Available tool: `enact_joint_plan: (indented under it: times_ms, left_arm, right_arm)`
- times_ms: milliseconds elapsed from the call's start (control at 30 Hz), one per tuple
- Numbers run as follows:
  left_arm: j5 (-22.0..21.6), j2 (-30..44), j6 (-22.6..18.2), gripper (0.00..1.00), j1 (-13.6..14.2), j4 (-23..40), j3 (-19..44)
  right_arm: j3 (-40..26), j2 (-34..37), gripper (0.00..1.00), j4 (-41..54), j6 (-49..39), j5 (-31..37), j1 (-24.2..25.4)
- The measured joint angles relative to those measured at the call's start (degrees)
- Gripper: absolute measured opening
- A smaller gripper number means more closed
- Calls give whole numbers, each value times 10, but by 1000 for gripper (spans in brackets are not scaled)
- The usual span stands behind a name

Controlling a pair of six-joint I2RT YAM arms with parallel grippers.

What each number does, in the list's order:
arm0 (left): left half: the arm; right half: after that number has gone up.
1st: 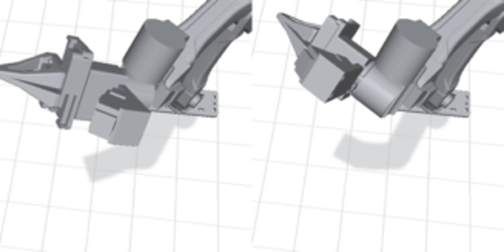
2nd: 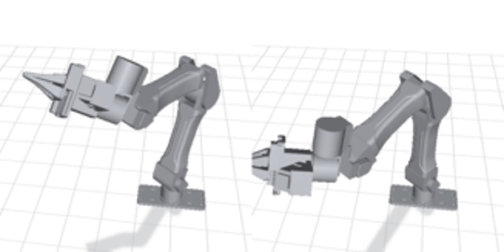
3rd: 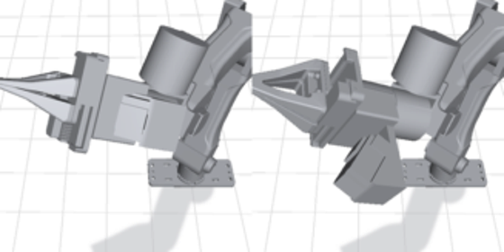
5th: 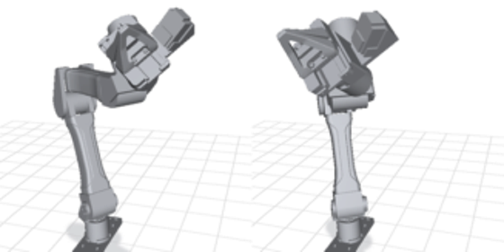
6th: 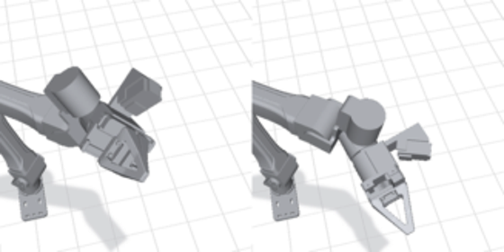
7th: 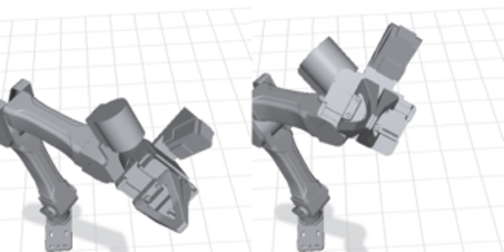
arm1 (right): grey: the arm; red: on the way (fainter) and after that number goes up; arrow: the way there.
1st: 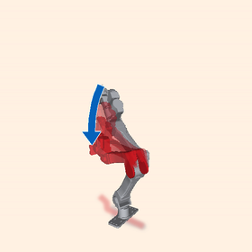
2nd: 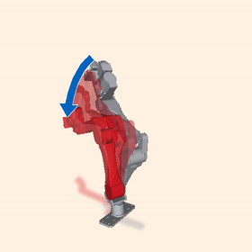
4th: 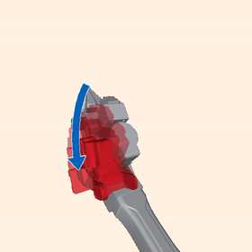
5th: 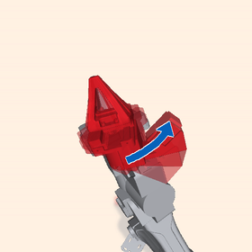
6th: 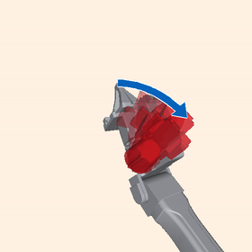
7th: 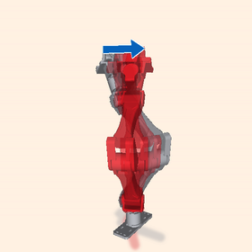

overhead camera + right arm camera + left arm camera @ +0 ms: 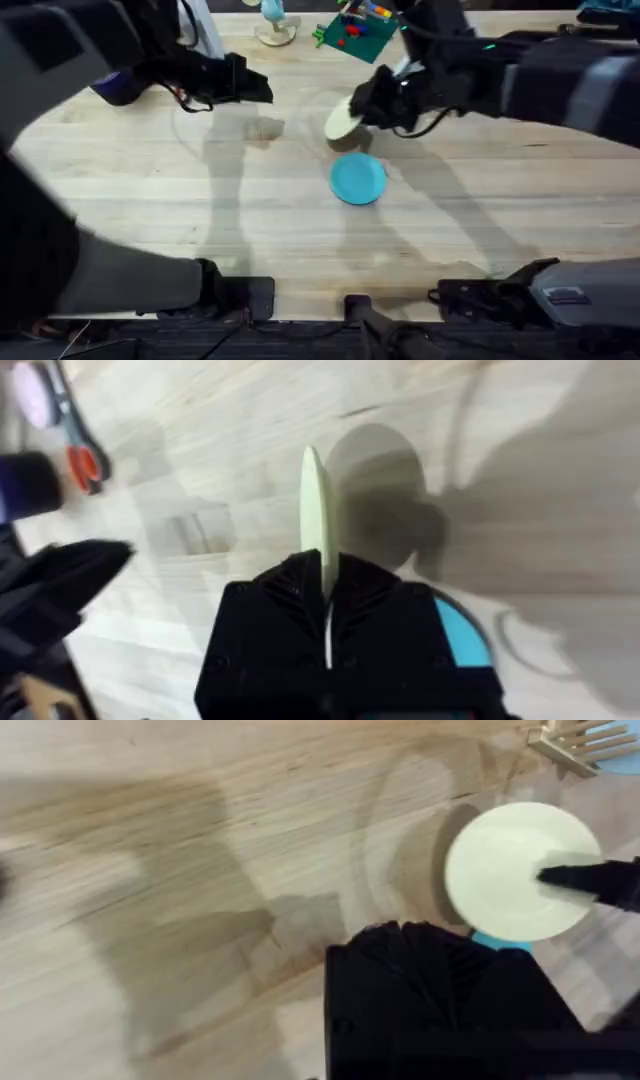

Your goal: Pick up the plates from the table one by one and place each into a slot on the dish rack.

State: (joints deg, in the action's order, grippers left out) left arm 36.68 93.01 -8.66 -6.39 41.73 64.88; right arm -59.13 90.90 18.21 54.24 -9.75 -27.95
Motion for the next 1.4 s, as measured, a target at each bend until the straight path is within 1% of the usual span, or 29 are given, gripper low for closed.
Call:
enact_joint_plan:
  times_ms: [67, 167, 233, 367, 467, 533, 600, 667, 700, 733, 800, 900, 933, 1000, 1167, 1300, 1400]
  left_arm:
    - [-31, -38, 1, 41, 14, 13, 0]
    - [-78, -84, 6, 41, 48, 34, 0]
    - [-119, -116, 12, 41, 83, 53, 0]
    - [-191, -171, 27, 40, 154, 88, 0]
    - [-220, -203, 31, 40, 197, 109, 0]
    - [-232, -224, 32, 40, 221, 118, 0]
    - [-238, -243, 33, 40, 237, 119, 0]
    - [-244, -259, 33, 42, 246, 119, 0]
    - [-245, -266, 34, 58, 248, 119, 0]
    - [-246, -271, 33, 110, 249, 119, 0]
    - [-249, -278, 35, 375, 249, 121, 0]
    - [-253, -279, 35, 854, 249, 121, 0]
    - [-254, -279, 38, 960, 249, 121, 0]
    - [-256, -279, 39, 992, 249, 121, 0]
    - [-258, -279, 39, 994, 249, 121, 0]
    - [-258, -279, 39, 994, 249, 116, 0]
    - [-258, -279, 39, 995, 249, 109, 0]
  right_arm:
    - [-2, -24, 31, 38, -11, 17, 5]
    - [-17, -57, 31, 110, -32, 43, 14]
    - [-38, -74, 31, 165, -46, 59, 18]
    - [-106, -87, 31, 287, -81, 98, 23]
    - [-161, -87, 31, 365, -108, 129, 23]
    - [-199, -87, 31, 415, -126, 152, 23]
    - [-229, -87, 31, 451, -140, 173, 23]
    - [-253, -87, 31, 478, -153, 194, 23]
    - [-264, -87, 31, 491, -158, 206, 23]
    - [-273, -87, 31, 503, -162, 215, 23]
    - [-288, -87, 29, 521, -169, 234, 23]
    - [-303, -87, 30, 529, -175, 251, 23]
    - [-308, -87, 30, 529, -176, 255, 23]
    - [-316, -87, 30, 530, -179, 259, 24]
    - [-345, -85, 30, 542, -181, 265, 33]
    - [-407, -59, 30, 575, -181, 267, 47]
    - [-461, -24, 30, 599, -181, 268, 57]
